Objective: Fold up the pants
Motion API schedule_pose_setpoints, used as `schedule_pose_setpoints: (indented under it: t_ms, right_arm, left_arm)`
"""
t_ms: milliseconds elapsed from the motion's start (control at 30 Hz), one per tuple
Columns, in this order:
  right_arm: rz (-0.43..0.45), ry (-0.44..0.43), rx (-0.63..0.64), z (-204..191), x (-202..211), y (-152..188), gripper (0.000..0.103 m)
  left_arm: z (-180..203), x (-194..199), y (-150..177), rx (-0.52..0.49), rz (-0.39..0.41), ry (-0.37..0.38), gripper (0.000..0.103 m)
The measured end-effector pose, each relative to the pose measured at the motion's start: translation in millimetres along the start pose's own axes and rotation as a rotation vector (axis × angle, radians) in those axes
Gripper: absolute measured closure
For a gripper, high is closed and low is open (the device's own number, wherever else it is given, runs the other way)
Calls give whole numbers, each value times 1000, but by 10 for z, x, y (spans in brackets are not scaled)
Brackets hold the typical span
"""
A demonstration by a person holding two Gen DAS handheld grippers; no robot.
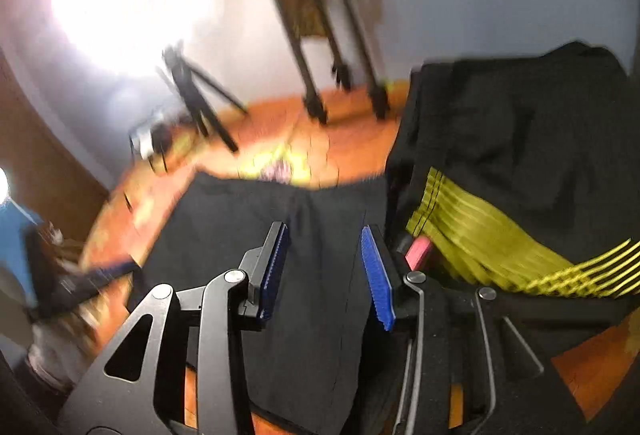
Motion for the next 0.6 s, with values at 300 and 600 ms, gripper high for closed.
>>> schedule_pose_setpoints:
  t_ms: [300, 600]
  right_arm:
    - [-73, 57, 21, 34, -333, 188, 62]
    - [-84, 89, 52, -340, -255, 180, 60]
  left_arm:
    - [-312, -116, 192, 46, -94, -36, 66]
    - [-430, -203, 311, 67, -131, -14, 66]
Point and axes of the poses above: each gripper's, at about its wrist camera, not at the fingertips, and x roughly against the way its jaws point, z to its right, y to its underside, the point moved 6 cm from there along -x, roughly the way its jaws point, and after that the axes turned 5 degrees about y, right-handed, at the moved point
